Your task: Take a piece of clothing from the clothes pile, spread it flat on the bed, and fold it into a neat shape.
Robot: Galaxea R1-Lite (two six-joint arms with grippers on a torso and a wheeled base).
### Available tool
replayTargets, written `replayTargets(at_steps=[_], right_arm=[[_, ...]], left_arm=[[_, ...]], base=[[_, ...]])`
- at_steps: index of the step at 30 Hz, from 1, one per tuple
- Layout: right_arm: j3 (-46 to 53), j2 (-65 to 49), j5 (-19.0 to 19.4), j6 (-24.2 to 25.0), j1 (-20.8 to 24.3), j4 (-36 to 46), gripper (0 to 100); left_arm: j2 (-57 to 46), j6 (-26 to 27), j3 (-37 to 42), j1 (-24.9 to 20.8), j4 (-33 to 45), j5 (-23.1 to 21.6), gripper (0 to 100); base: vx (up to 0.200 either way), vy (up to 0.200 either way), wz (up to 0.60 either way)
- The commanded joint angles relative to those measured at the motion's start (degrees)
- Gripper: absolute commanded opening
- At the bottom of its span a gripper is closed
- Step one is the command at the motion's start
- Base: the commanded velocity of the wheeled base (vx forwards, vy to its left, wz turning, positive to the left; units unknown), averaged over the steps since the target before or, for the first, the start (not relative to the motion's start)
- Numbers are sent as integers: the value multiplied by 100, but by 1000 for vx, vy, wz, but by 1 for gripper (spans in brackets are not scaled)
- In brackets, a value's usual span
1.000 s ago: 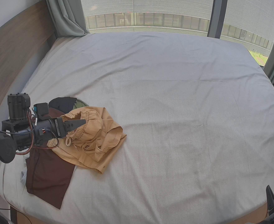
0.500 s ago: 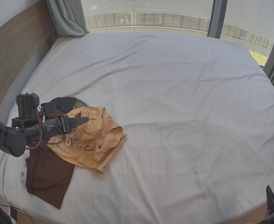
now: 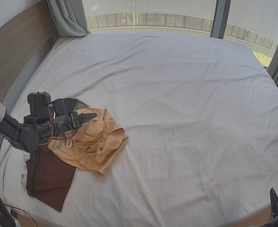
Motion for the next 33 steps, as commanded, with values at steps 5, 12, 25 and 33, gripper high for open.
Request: replayTargets(at_steps=[5,12,25,33], right_arm=[[101,-93,1,0,4,-2,100],[101,-93,1,0,4,-2,100],[101,-93,1,0,4,-2,100],[101,-93,1,9,4,-2,100]], left_arm=[[432,-133,-242,-174,-106,8,100],[661,-150,-330,-209,-220,8,100],[784,-467,-479,-297,-396,69,100],[846,-440,-444,-262,-396,16,0]], base=[[0,0,0],[0,0,0],[0,0,0],[0,0,0]])
